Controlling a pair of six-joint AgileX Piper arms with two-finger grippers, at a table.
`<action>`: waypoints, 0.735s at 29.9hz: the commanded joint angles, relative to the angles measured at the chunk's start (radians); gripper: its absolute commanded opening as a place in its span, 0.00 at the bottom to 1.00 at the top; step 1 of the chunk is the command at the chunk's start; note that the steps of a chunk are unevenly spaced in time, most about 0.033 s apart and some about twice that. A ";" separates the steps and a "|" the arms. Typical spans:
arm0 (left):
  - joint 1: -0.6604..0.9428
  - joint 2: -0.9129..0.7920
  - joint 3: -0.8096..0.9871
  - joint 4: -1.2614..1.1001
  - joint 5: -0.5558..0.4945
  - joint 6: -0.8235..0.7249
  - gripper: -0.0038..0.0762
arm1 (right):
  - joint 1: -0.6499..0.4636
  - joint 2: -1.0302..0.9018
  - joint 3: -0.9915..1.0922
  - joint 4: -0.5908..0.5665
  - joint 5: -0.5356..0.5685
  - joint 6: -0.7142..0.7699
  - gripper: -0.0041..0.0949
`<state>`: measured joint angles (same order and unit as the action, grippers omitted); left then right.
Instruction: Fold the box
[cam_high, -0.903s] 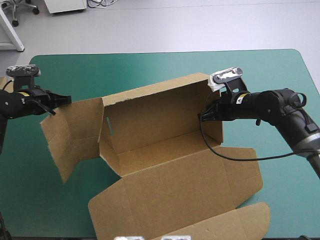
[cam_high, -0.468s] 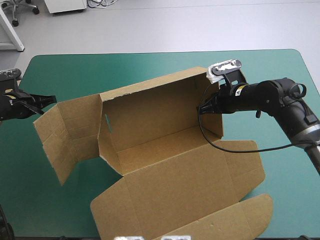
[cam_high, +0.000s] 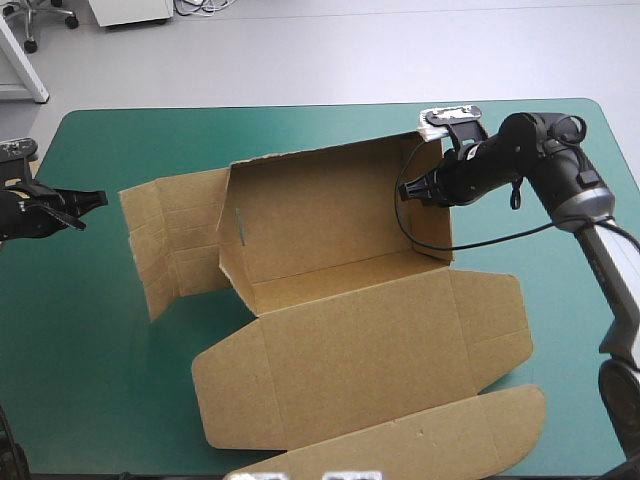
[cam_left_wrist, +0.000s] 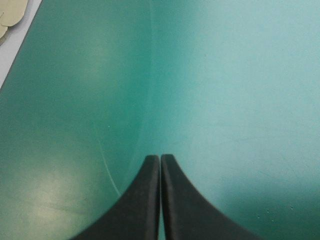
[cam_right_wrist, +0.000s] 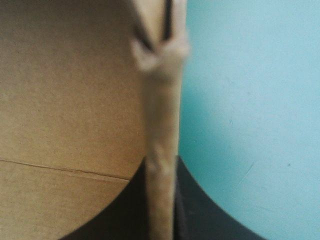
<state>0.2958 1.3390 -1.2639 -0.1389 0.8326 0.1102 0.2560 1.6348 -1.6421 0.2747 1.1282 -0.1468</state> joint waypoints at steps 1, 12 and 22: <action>0.003 -0.029 -0.034 -0.003 -0.073 -0.016 0.05 | -0.046 0.014 -0.043 0.112 0.018 -0.021 0.03; 0.003 -0.029 -0.034 0.006 -0.084 -0.016 0.05 | -0.045 0.200 -0.043 0.186 0.073 -0.072 0.03; 0.003 -0.029 -0.034 0.006 -0.088 -0.016 0.05 | -0.045 0.240 -0.044 0.176 -0.013 -0.109 0.03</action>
<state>0.2958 1.3390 -1.2639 -0.1267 0.8023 0.1011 0.2133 1.9138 -1.6585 0.4207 1.1603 -0.2151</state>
